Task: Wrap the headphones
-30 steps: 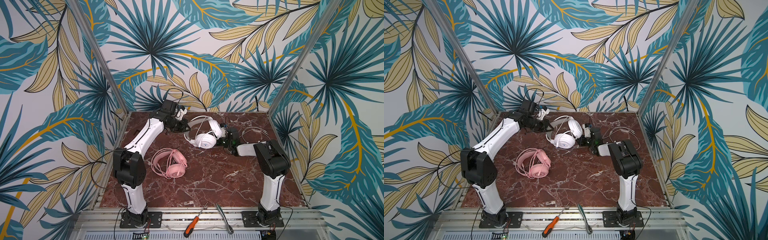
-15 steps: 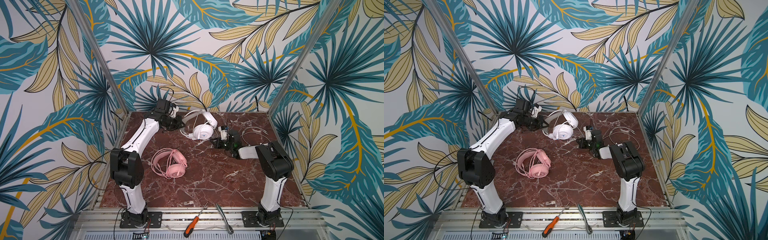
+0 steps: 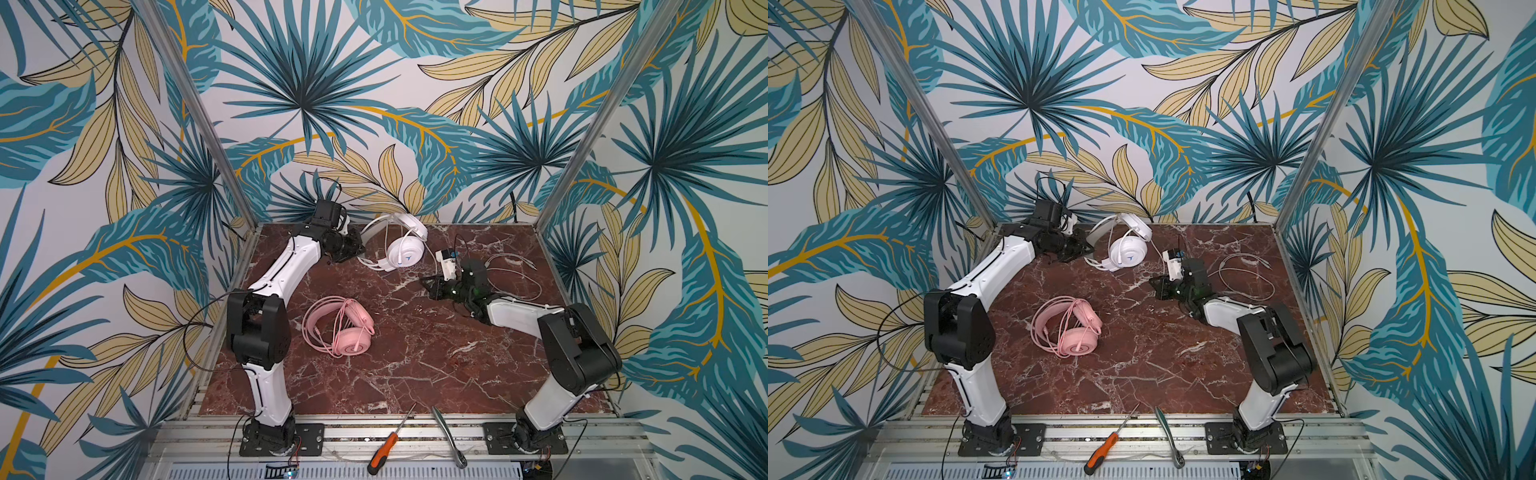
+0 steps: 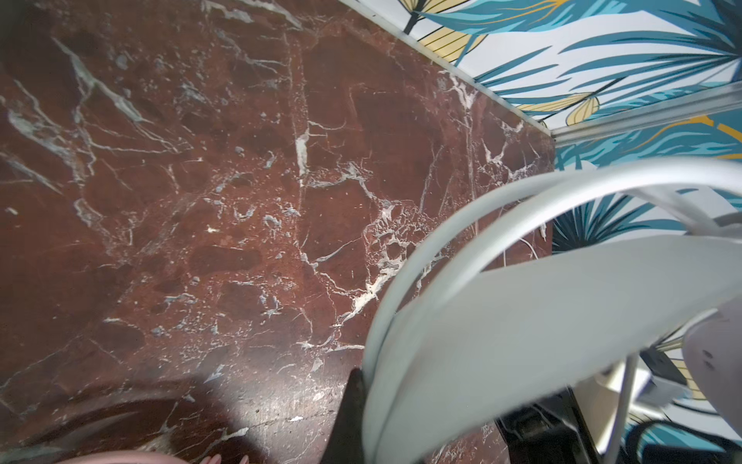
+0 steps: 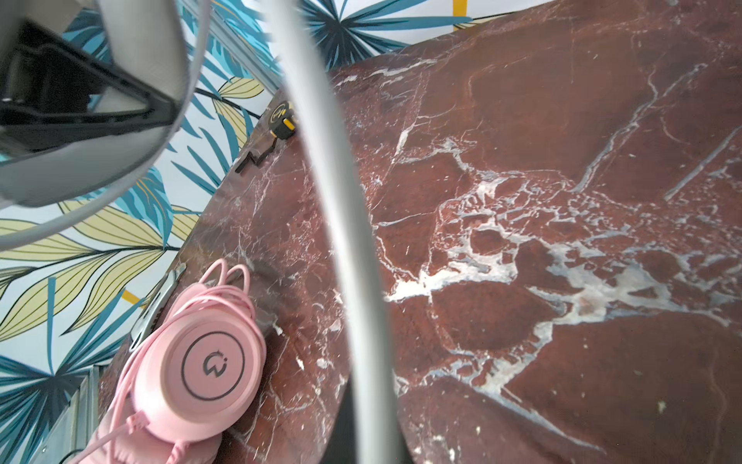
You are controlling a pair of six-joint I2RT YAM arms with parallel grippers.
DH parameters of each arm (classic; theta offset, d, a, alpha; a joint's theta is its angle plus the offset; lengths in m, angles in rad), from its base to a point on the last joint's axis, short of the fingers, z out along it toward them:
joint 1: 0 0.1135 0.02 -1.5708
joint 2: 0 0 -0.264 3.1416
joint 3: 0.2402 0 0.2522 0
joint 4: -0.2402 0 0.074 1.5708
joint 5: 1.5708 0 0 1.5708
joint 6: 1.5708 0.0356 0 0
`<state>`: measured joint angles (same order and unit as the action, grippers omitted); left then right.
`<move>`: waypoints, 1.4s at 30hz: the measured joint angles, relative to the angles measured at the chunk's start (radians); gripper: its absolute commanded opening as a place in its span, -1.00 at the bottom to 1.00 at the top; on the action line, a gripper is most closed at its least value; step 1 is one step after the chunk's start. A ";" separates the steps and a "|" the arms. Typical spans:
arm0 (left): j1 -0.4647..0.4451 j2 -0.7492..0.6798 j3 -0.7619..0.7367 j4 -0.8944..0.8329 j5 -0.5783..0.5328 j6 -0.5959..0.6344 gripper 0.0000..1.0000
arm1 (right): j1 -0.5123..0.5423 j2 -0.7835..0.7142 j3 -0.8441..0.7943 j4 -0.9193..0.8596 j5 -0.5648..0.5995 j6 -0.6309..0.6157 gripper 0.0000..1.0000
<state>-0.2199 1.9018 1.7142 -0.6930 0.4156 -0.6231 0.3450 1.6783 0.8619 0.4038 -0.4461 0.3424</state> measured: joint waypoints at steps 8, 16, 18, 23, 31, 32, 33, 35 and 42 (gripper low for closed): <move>0.000 0.015 0.000 -0.001 -0.014 -0.057 -1.00 | 0.060 -0.106 0.019 -0.247 0.032 -0.154 -1.00; -0.002 0.018 0.000 -0.034 -0.027 -0.073 -1.00 | 0.138 -0.115 0.069 -0.460 0.078 -0.316 -1.00; -0.002 0.019 0.000 -0.042 -0.029 -0.079 -1.00 | 0.160 -0.117 0.097 -0.510 0.093 -0.355 -1.00; -0.002 0.026 -0.007 -0.050 -0.041 -0.092 -1.00 | 0.207 -0.122 0.139 -0.589 0.143 -0.443 -1.00; -0.005 0.027 -0.021 -0.095 -0.084 -0.092 -1.00 | 0.256 -0.123 0.167 -0.681 0.185 -0.560 -1.00; -0.006 0.027 -0.021 -0.099 -0.089 -0.092 -1.00 | 0.258 -0.124 0.173 -0.689 0.184 -0.571 -1.00; -0.007 0.027 -0.021 -0.105 -0.094 -0.092 -1.00 | 0.259 -0.124 0.177 -0.698 0.184 -0.585 -1.00; -0.008 0.027 -0.021 -0.111 -0.105 -0.092 -1.00 | 0.261 -0.128 0.182 -0.710 0.179 -0.607 -1.00; -0.010 0.027 -0.030 -0.137 -0.125 -0.097 -1.00 | 0.281 -0.121 0.281 -0.848 0.147 -0.709 -1.00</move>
<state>-0.2295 1.9293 1.6844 -0.8299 0.2909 -0.7204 0.6262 1.5574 1.1427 -0.4446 -0.2989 -0.3664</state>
